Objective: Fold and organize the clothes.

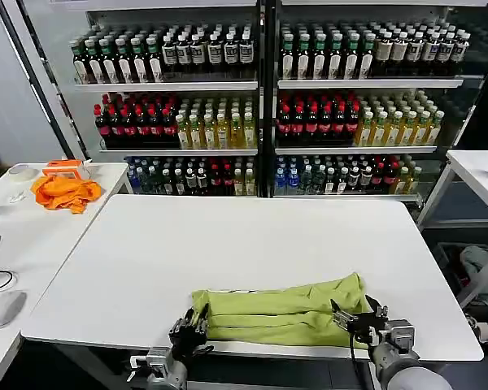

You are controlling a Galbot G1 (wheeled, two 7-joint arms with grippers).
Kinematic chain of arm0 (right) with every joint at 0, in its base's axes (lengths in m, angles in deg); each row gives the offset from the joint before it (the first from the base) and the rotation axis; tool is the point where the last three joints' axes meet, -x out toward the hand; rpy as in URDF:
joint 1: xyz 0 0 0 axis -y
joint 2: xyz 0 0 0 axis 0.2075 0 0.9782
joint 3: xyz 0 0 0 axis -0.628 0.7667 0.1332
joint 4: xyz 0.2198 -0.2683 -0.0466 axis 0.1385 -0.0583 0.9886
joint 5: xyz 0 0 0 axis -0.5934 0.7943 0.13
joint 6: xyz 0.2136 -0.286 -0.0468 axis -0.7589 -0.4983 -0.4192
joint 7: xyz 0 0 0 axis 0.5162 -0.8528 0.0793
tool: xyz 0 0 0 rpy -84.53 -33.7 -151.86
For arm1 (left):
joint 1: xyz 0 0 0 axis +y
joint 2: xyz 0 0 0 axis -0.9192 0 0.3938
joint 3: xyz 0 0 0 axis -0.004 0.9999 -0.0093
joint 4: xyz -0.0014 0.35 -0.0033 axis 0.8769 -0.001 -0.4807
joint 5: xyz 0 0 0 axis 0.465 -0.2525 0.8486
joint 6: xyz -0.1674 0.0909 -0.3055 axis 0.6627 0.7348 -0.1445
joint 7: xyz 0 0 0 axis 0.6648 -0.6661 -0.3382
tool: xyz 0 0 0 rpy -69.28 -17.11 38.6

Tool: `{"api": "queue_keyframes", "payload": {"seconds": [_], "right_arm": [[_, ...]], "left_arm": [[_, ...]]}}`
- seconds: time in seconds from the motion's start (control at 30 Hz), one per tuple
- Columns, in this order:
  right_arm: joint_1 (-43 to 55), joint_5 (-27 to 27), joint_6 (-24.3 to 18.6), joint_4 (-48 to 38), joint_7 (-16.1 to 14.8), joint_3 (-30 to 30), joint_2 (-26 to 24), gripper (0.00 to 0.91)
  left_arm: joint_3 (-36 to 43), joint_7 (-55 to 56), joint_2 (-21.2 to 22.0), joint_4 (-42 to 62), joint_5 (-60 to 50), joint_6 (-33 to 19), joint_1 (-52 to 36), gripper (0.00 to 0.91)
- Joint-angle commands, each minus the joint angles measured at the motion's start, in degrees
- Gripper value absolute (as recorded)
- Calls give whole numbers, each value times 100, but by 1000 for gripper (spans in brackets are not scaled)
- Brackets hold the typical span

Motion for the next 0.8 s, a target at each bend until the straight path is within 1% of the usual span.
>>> {"api": "queue_keyframes", "payload": {"seconds": [0.03,0.2,0.33,0.47,0.53,0.6,0.7,0.8], "right_arm": [[25,8,-9,4,18,4,18,907],[74,-35,-16,-11,25,-45,-9,907],[131,-80,-22,-38,27,-75,-29,907],[200,-129,-34,-85,25,-82,-70,907],[231,-147,-36,-99,22,-80,-93,907],[285,-180,-37,-117,22,-72,-120,907],[346,-203,-38,-148,26,-49,-142,907],[390,-210,-37,-170,30,-10,-177,907]], "left_arm": [[-283,-69,-6,-117,511,-112,53,20],[-796,-130,-281,-235,1145,-80,-16,20],[-1473,-158,-649,-305,1653,6,16,20],[-2136,-202,-1223,-262,2074,67,91,20],[-2373,-242,-1403,-197,2230,117,113,20],[-2700,-267,-1670,-118,2419,196,121,20],[-2898,-270,-1827,-192,2881,476,71,20],[-2812,-319,-1778,-513,3444,612,37,20]]}}
